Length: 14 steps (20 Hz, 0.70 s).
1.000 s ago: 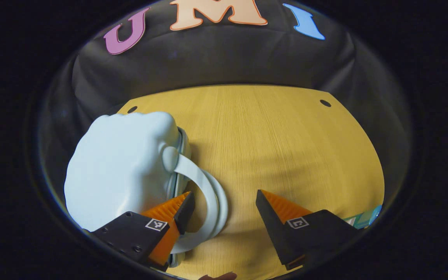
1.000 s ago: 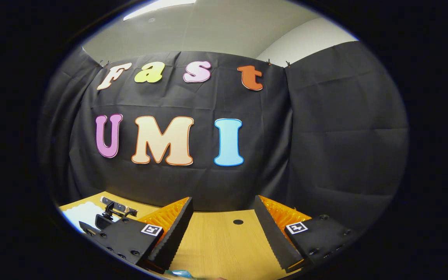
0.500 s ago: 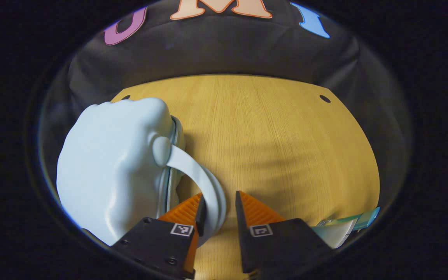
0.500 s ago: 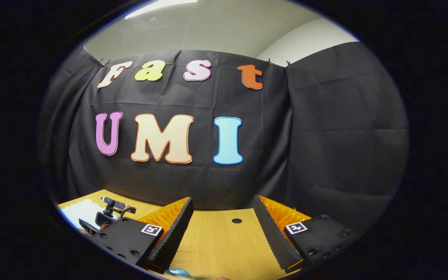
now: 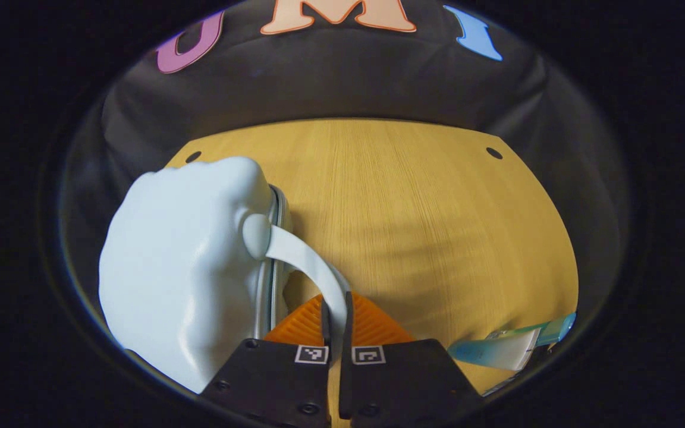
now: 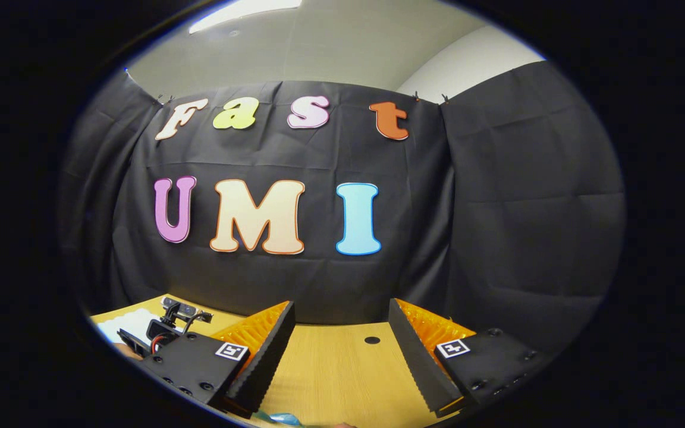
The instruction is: First open the suitcase, pack the skin care products into it, and then close the suitcase.
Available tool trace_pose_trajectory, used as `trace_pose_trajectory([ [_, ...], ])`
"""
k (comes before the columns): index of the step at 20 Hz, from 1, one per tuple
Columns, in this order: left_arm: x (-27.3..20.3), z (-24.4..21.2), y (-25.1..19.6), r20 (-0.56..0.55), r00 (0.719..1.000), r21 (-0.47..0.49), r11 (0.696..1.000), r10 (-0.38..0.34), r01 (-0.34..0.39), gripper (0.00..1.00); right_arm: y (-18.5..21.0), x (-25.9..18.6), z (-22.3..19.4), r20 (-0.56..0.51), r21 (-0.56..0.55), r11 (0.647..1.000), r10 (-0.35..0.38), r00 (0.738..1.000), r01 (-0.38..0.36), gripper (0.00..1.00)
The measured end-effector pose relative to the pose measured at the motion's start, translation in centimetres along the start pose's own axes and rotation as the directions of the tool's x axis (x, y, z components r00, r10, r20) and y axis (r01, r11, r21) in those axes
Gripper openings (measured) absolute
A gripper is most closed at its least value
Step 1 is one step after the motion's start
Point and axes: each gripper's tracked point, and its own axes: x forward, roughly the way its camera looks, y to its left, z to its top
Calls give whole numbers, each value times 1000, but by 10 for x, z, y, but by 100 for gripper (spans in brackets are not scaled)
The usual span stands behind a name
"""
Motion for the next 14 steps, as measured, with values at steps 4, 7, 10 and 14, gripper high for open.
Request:
trace_pose_trajectory([
  [4, -28, 17, -3, 40, 997, -36, 997, -70, 71, 0, 4, 0, 0, 9, 12, 1000, 7, 1000, -7, 99],
  [7, -52, 30, -3, 82, 994, -13, 997, -75, 76, 0, 9, -2, 2, 9, 26, 1000, 17, 1000, -17, 99],
  [10, -73, 45, 2, 115, 989, -18, 996, -90, 93, 0, 22, 0, 1, 12, 34, 999, 35, 999, -35, 99],
  [14, -103, 70, 28, 161, 980, -33, 992, -117, 124, 0, 44, 1, 2, 16, 48, 997, 63, 998, -64, 98],
])
